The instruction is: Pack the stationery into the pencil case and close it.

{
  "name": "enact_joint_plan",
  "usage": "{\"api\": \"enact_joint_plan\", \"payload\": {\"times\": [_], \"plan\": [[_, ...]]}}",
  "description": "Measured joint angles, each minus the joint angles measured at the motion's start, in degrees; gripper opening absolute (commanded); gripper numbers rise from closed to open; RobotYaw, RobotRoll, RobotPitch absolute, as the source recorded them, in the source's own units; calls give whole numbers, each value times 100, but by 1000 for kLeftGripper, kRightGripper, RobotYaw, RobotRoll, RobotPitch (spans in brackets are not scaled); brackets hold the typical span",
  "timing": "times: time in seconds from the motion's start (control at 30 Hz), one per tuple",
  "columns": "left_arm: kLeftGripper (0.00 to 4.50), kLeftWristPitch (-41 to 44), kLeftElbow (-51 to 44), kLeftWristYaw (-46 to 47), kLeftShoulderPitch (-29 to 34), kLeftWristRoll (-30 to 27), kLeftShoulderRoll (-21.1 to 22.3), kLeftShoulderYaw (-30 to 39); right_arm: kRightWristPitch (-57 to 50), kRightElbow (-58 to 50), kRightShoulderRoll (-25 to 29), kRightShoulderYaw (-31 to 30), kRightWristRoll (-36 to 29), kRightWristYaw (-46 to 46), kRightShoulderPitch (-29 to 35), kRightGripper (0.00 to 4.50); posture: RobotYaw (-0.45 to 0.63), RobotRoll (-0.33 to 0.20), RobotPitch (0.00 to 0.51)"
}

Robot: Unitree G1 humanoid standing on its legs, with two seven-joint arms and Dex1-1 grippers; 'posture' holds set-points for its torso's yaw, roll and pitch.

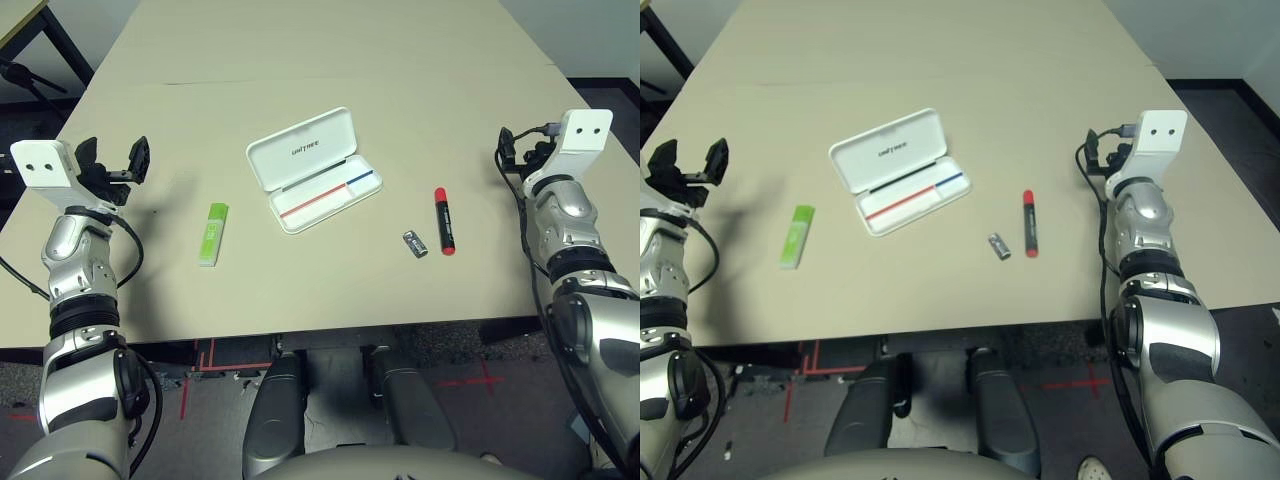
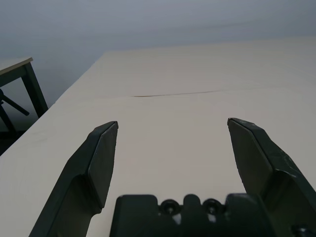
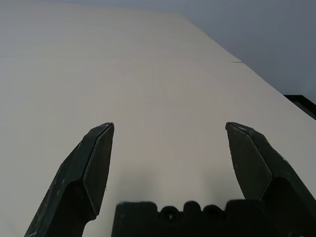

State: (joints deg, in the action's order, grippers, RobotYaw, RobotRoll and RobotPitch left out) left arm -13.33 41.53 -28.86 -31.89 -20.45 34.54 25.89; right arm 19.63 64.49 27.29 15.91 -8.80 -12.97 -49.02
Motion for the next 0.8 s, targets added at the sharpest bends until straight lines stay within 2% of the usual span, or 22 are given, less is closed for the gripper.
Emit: {"api": "enact_joint_plan", "payload": {"times": [0.57, 0.8], "plan": [[4459, 7, -67, 52, 13, 2, -115, -16, 0, -2, 2, -1, 0, -13, -1, 4500, 28, 0, 207], [4459, 55, -98, 3, 54, -11, -115, -14, -95, -205, -60, -46, -12, -368, -4, 4500, 60, 0, 184]]}}
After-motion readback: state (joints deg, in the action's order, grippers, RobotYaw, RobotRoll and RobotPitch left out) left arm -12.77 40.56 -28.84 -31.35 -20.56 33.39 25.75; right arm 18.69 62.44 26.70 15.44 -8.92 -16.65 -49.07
